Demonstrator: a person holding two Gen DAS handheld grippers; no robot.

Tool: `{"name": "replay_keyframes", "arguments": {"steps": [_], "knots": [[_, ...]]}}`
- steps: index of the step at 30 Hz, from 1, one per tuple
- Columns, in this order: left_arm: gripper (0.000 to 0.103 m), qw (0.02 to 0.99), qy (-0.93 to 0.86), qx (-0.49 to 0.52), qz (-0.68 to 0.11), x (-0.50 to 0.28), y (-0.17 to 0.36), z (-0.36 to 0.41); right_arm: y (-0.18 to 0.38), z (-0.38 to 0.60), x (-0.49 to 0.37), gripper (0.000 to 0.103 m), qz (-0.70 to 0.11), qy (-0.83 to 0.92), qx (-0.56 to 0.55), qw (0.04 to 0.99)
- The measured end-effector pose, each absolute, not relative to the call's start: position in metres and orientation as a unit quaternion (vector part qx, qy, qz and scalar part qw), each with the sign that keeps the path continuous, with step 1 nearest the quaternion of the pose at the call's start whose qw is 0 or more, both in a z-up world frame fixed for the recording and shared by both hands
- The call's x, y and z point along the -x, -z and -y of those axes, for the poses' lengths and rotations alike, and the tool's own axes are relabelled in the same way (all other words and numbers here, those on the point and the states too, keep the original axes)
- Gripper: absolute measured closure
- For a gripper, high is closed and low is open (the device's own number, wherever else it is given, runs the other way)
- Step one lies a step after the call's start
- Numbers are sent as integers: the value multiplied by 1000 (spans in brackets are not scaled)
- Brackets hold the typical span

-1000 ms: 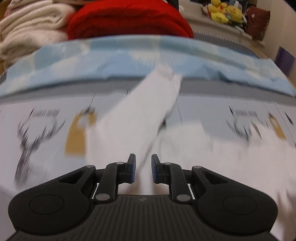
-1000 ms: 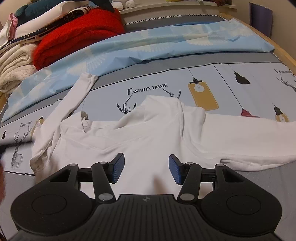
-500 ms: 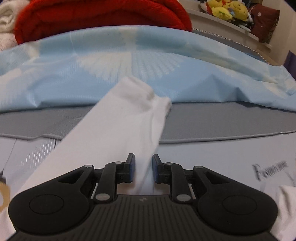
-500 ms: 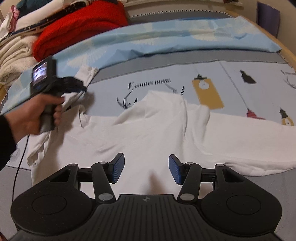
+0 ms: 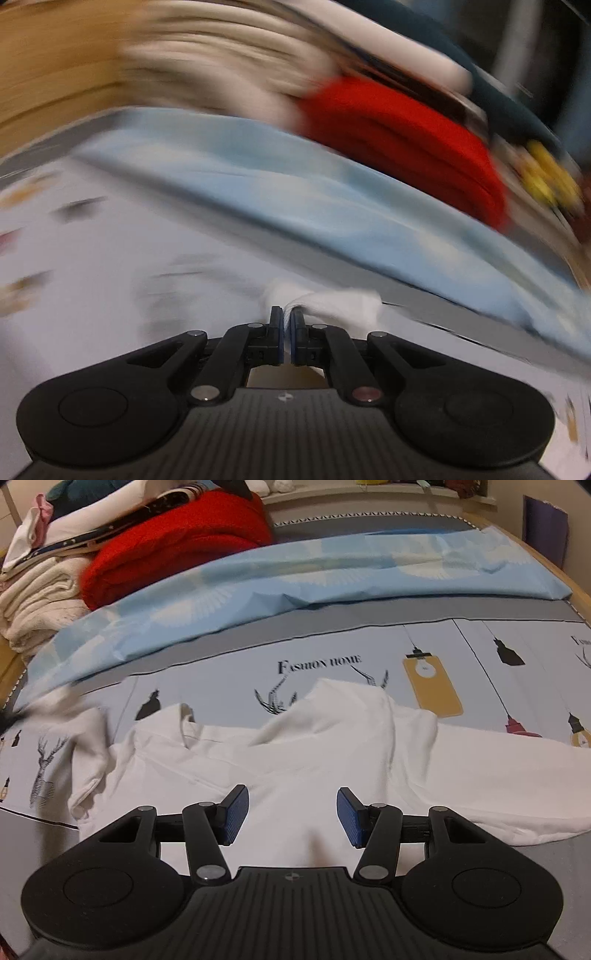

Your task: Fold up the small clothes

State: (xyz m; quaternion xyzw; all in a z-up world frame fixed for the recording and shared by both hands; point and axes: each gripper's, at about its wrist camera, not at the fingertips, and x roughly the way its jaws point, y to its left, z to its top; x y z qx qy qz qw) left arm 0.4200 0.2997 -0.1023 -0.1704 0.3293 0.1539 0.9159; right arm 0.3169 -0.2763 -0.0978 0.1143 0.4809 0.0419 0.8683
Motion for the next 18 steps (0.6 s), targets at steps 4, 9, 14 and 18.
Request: {"name": "replay_keyframes", "arguments": {"steps": [4,9,14,18], "knots": [[92,820,-358,279,-349,-302,120,-433,95,270,-313,48,-480,-48,-115,868],[83,734,-404,400,-372,-240,123,-476,96,263,-312,48,-485,-44,-111,866],[69,787,-347,365,-356,-256,120,-461,97,258,-312,48,-483,-42,-99,869],[63,769,-323,383,-397,-273,162,-474,103,255,-311,48,-491,-41,-90,866]]}}
